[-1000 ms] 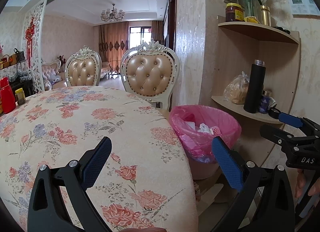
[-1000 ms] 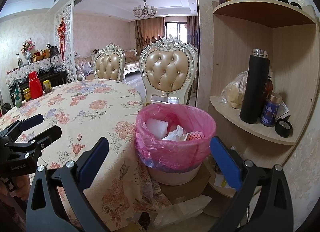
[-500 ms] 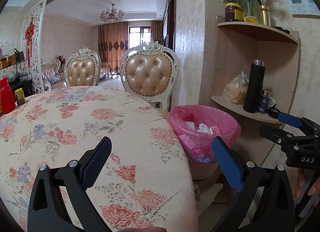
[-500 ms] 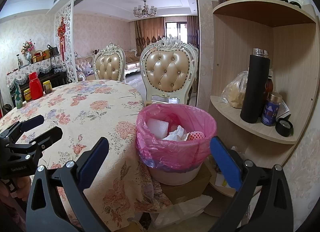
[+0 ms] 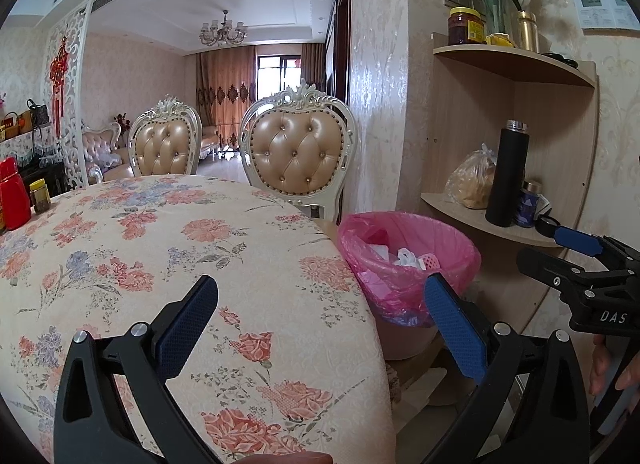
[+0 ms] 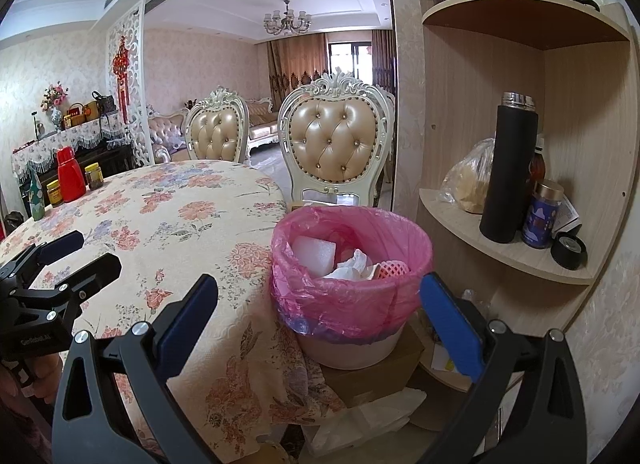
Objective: Collect trash
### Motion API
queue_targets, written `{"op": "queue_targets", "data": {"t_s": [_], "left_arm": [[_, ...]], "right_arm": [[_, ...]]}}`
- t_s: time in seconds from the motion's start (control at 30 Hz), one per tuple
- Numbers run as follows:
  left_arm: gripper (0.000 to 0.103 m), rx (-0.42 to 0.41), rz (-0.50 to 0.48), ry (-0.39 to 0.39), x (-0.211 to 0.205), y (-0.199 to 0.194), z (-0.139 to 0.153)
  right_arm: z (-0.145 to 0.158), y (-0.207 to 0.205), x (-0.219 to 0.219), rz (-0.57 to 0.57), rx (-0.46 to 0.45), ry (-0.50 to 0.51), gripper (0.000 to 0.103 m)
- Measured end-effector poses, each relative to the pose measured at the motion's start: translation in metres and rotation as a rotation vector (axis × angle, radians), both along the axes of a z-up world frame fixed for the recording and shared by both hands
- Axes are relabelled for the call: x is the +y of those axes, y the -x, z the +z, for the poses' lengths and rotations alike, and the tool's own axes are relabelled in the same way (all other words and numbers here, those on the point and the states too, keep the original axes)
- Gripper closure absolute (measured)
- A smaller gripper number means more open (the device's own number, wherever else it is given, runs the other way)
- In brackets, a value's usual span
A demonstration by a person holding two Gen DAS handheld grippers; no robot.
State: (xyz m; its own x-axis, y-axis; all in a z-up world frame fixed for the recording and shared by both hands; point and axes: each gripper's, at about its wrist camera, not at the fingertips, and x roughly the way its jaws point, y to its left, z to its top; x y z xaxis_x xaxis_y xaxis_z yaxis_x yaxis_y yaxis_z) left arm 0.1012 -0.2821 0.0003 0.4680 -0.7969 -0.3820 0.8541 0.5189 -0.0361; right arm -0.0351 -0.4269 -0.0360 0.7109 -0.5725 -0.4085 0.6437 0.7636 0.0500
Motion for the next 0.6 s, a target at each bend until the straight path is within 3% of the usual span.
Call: {"op": "queue_targets", "data": {"t_s": [0.6], "left_arm": [[0.006, 0.008, -0.032, -0.001, 0.0041, -0.0017, -0.0016]], "right_arm": [[-0.0047, -0.0004, 0.0012, -0.004, 0.001, -0.012, 0.005]]}}
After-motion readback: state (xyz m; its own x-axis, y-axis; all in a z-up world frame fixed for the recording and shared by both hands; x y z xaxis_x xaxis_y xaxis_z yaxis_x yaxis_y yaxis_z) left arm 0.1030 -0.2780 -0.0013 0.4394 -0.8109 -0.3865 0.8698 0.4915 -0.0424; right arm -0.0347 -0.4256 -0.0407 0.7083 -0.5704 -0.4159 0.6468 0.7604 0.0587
